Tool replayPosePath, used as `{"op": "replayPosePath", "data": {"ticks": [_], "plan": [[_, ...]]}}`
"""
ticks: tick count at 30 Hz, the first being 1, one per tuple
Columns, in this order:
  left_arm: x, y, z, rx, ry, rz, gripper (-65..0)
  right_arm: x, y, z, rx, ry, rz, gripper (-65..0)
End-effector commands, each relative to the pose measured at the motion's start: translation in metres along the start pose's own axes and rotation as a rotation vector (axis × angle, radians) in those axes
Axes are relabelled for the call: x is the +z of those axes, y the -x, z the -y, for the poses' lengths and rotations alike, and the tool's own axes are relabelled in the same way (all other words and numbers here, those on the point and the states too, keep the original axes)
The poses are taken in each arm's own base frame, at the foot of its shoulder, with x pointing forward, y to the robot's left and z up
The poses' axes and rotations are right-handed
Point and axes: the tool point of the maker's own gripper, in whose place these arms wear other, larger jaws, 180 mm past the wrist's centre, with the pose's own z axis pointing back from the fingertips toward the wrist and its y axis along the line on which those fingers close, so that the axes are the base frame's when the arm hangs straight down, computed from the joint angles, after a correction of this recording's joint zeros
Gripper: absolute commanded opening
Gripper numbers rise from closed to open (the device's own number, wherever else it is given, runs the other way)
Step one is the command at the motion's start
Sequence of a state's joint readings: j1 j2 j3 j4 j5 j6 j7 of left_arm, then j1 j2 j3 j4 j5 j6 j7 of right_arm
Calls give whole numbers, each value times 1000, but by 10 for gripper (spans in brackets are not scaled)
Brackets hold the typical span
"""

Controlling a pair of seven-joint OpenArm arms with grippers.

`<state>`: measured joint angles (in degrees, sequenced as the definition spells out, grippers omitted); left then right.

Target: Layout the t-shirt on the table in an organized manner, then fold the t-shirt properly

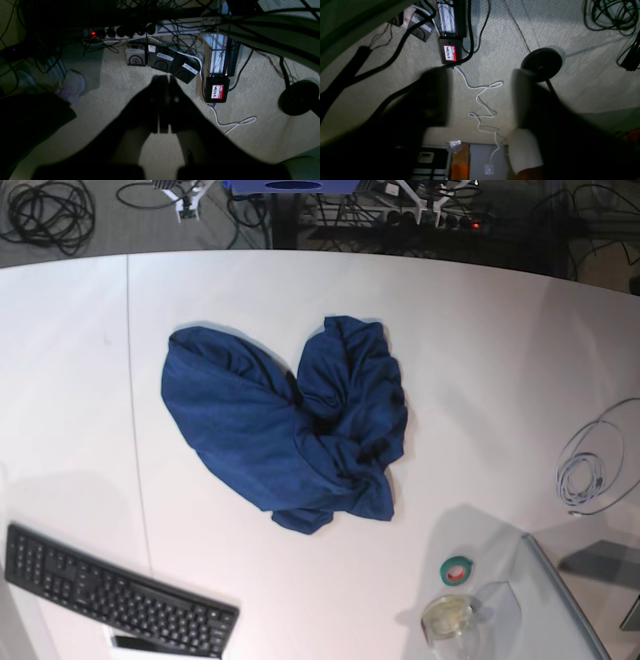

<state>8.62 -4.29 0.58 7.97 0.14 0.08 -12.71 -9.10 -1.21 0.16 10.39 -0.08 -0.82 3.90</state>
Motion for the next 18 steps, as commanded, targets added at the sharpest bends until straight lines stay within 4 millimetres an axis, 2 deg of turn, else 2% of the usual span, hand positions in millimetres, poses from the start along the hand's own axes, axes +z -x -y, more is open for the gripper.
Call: {"op": "replayPosePath", "data": {"ticks": [1, 2, 3, 4, 5, 7, 9, 10, 12, 13, 15, 16, 18], "plan": [[1, 4, -4, -8, -9, -1, -645, 0, 1, 1, -5, -4, 2, -486], [2, 5, -4, -8, -9, -1, -645, 0, 1, 1, -5, -4, 2, -611], [2, 5, -4, -8, -9, -1, -645, 0, 1, 1, -5, -4, 2, -650], [2, 6, -4, -8, -9, -3, -645, 0, 1, 1, -5, -4, 2, -644], [2, 6, -4, -8, -9, -4, -643, 0, 1, 1, -4, -4, 2, -602], [2, 9, -4, -8, -8, -12, -622, 0, 1, 1, -1, -4, 5, -611], [2, 10, -3, -8, -7, -15, -520, 0, 1, 1, 1, -4, 7, -648], [3, 13, -3, -8, -7, -20, -444, 0, 1, 1, 2, -5, 7, -650], [5, 18, -2, -9, -4, -21, -336, 0, 2, 1, 4, -5, 5, -645], [5, 18, -2, -9, -4, -21, -313, 0, 2, 1, 4, -5, 5, -645], [6, 24, -3, -10, -5, -30, -346, 0, 3, 1, 4, -5, 4, -645], [7, 25, -2, -10, -5, -32, -388, 0, 3, 1, 4, -5, 4, -647], [7, 25, -2, -10, -5, -32, -536, 0, 4, 1, 4, -5, 2, -647]]}}
